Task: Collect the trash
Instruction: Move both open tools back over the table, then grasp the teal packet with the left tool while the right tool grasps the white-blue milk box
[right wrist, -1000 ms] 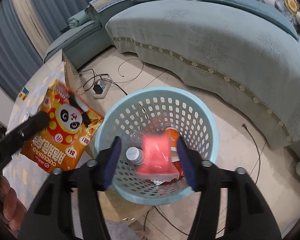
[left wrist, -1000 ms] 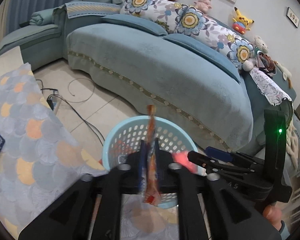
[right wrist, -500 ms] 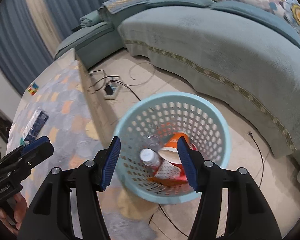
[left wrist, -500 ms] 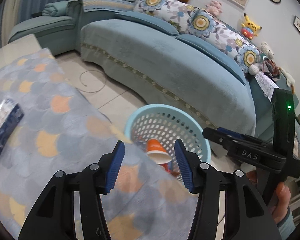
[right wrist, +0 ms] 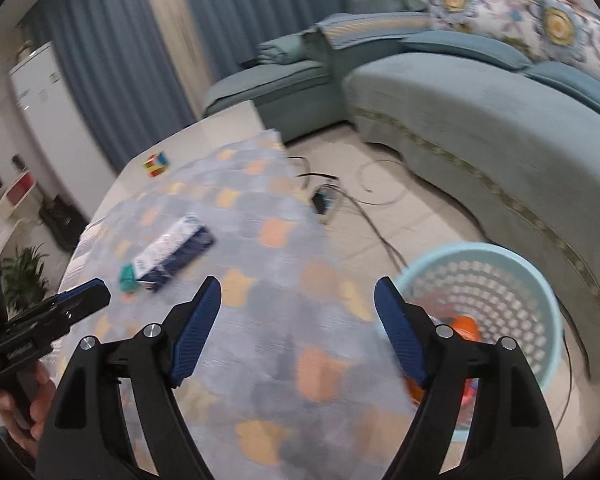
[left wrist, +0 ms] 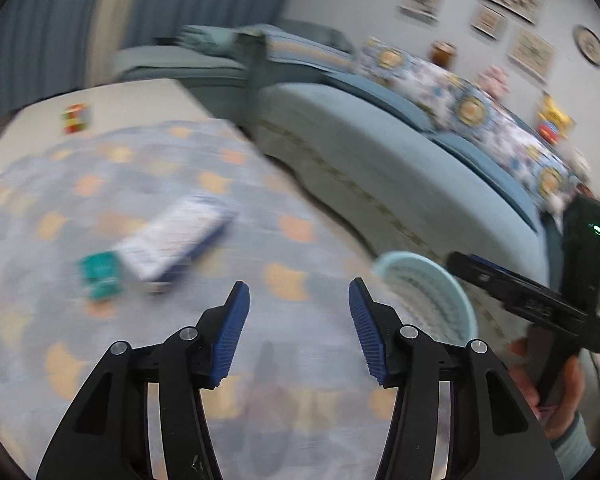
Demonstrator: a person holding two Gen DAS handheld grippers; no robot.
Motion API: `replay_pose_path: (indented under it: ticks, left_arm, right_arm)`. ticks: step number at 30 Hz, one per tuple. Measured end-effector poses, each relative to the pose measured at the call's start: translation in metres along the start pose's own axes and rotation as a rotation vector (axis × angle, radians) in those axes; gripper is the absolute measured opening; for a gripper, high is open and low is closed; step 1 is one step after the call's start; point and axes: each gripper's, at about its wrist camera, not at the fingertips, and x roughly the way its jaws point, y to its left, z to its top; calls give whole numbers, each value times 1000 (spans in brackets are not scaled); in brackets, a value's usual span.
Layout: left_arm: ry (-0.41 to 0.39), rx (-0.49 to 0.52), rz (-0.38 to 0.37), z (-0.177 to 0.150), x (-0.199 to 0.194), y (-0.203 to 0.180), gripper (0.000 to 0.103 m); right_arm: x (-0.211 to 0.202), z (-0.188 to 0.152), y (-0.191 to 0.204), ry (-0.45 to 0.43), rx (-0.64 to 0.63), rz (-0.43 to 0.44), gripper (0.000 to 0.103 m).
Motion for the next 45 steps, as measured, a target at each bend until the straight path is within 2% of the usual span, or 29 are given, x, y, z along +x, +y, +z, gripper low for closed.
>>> replay_pose_path:
  ticks: [7,10,13,16,18,19,21,23,27,32,35,39,42,45]
  left_arm:
    - [-38,-173,126,1,-16,94,50]
    - [-9,-191,180,1,-1,118,50]
    - [37,-206,190,-1,19,141,50]
    - [73,-202,180,0,40,147,55]
    - [95,-188,212,-1,53,146,63]
    - [108,-186,227,-2,58,146,63]
    - [135,-181,264,-3,68,147,58]
    - [124,-167,294,-3,71,147,53]
    - [103,-189,301,-3,68,158,30]
    - [46,-245,329,-15,44,175,26]
    - [8,-288,315,-20,31,184,26]
    - [-35,-292,297,-22,23,182,26]
    - [-54,-247,322,-21,23,173,26]
    - [-78,-236,335,-22,19,170,26]
  right_arm:
    - [44,11,70,38,-97,50,75]
    - [64,15,95,45,-125,64,75]
    - [83,20,117,47,-149,54,75]
    - [102,24,132,56,-157,35,75]
    - [113,28,137,68,-143,30,75]
    - [119,29,140,77,-129,40,75]
    - [129,31,144,91,-99,53,75]
    - [139,31,148,111,-76,68,75]
    - [165,27,161,157,-50,61,75]
    - [196,22,169,208,29,47,75]
    - [214,19,175,235,90,40,77]
    - [231,21,185,237,160,-4,87]
    - [247,22,198,261,151,-54,87]
    - [254,18,214,262,84,-118,87]
